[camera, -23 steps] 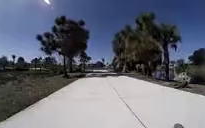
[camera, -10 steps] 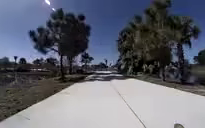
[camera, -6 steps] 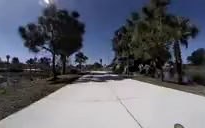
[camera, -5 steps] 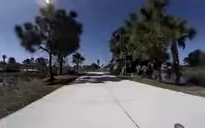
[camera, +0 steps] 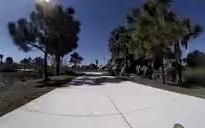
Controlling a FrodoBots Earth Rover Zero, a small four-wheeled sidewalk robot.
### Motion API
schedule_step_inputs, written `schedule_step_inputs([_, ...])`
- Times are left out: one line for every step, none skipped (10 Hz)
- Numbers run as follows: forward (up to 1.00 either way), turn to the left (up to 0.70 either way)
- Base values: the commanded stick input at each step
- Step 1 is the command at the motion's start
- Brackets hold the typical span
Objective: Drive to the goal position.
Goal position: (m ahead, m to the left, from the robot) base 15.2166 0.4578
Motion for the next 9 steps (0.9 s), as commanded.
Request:
schedule_step_inputs([1.00,0.00])
schedule_step_inputs([1.00,0.00])
schedule_step_inputs([1.00,0.00])
schedule_step_inputs([1.00,0.00])
schedule_step_inputs([1.00,0.00])
schedule_step_inputs([1.00,0.00])
schedule_step_inputs([1.00,0.00])
schedule_step_inputs([1.00,0.00])
schedule_step_inputs([1.00,0.00])
